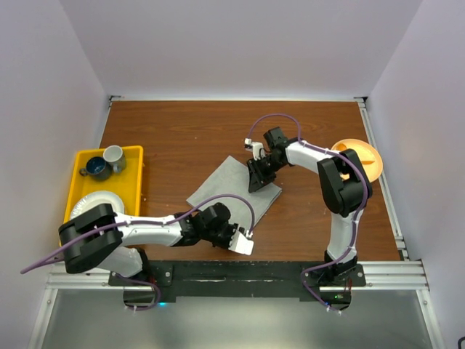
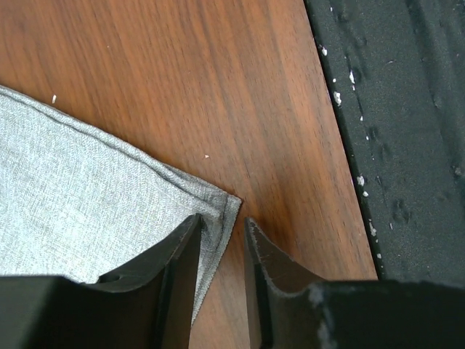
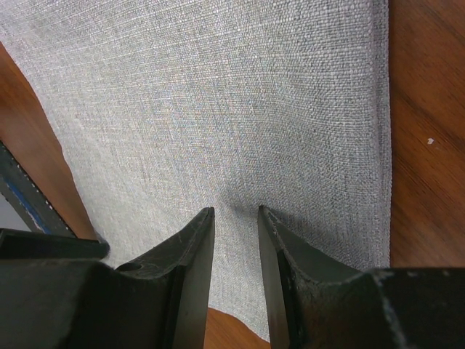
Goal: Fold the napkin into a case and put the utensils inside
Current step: Pick up the top corner of the square folded napkin from the center of the board, then fold the top corner of the square-folded napkin at the center of the board.
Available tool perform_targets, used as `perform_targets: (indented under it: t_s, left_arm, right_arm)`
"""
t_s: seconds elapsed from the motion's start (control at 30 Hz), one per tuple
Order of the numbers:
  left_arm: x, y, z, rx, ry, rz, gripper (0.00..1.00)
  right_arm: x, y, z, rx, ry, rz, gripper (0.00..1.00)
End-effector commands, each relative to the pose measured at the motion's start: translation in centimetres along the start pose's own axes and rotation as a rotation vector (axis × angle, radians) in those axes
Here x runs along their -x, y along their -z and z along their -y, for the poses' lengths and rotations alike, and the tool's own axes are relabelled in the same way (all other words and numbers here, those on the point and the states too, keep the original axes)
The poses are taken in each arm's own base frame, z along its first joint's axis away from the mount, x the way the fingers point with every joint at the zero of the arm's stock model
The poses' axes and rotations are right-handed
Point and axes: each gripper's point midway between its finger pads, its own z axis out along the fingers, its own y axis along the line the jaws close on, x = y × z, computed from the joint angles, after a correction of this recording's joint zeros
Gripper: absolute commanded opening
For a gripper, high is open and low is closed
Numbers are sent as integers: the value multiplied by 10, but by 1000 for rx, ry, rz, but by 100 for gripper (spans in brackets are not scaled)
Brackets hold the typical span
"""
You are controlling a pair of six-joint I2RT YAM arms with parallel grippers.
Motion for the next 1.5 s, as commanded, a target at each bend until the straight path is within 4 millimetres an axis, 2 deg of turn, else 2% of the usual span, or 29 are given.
perform_targets:
  t_s: [0.0, 0.17, 0.33, 0.37, 0.47, 0.57, 0.6, 0.67, 0.7, 0.73, 0.77, 0.8, 0.83, 0.97, 1.0, 1.03, 1.07, 1.1, 1.13, 1.2, 1.33, 1.37, 1.47]
  left_arm:
    - [29, -2, -20, 51, -11, 77, 29]
    - [31, -2, -21, 51, -8, 77, 22]
    - [32, -1, -25, 65, 3, 74, 7]
    - [31, -1, -24, 64, 4, 70, 1]
    - [32, 1, -26, 71, 6, 65, 0]
    - [36, 8, -37, 102, 17, 74, 0]
    - [45, 11, -43, 104, 24, 96, 0]
    - [42, 21, -60, 120, 69, 99, 0]
    - [53, 26, -69, 112, 76, 137, 0]
    - [47, 31, -82, 130, 103, 130, 0]
    - [43, 34, -86, 125, 111, 118, 0]
    - [48, 38, -96, 134, 99, 132, 0]
    - [41, 39, -104, 144, 103, 118, 0]
    - [28, 42, -133, 181, 77, 105, 0]
    - [30, 44, -143, 190, 73, 119, 0]
    - [18, 44, -155, 205, 93, 105, 0]
    - [20, 48, -169, 225, 84, 113, 0]
    - [12, 44, -174, 215, 97, 109, 0]
    - [2, 48, -186, 230, 115, 100, 0]
    - [-4, 47, -206, 246, 108, 96, 0]
    - [-25, 48, -237, 268, 139, 84, 0]
    - [-25, 48, -244, 275, 135, 87, 0]
    - [-38, 45, -255, 287, 153, 78, 0]
  right_arm:
    - [-10, -3, 3, -25, 12, -17, 36]
    - [-13, -4, 3, -18, 7, -20, 36]
    - [-14, -5, 3, -14, 5, -24, 37]
    - [-13, -5, 2, -11, 5, -24, 37]
    - [-13, -5, 2, -7, 2, -24, 37]
    - [-13, -5, 0, 0, 2, -26, 37]
    - [-13, -4, 0, 1, 1, -25, 37]
    - [-10, -2, -4, 13, 1, -19, 38]
    - [-9, -1, -7, 22, 0, -16, 38]
    - [-5, 1, -12, 45, 0, -6, 38]
    - [1, 4, -16, 57, -1, 8, 39]
    - [5, 6, -19, 66, -3, 18, 39]
    - [9, 9, -22, 76, 1, 31, 41]
    - [37, 32, -30, 73, 26, 105, 47]
    - [42, 39, -24, 63, 11, 127, 48]
    - [49, 46, -21, 57, 10, 149, 50]
    - [54, 57, -16, 59, -28, 178, 55]
    - [57, 63, -13, 59, -40, 194, 57]
    - [60, 69, -10, 56, -47, 210, 59]
    - [63, 81, 0, 44, -68, 240, 64]
    - [60, 86, 6, 34, -74, 242, 70]
    - [58, 84, 6, 35, -76, 237, 71]
    - [54, 81, 8, 36, -79, 232, 74]
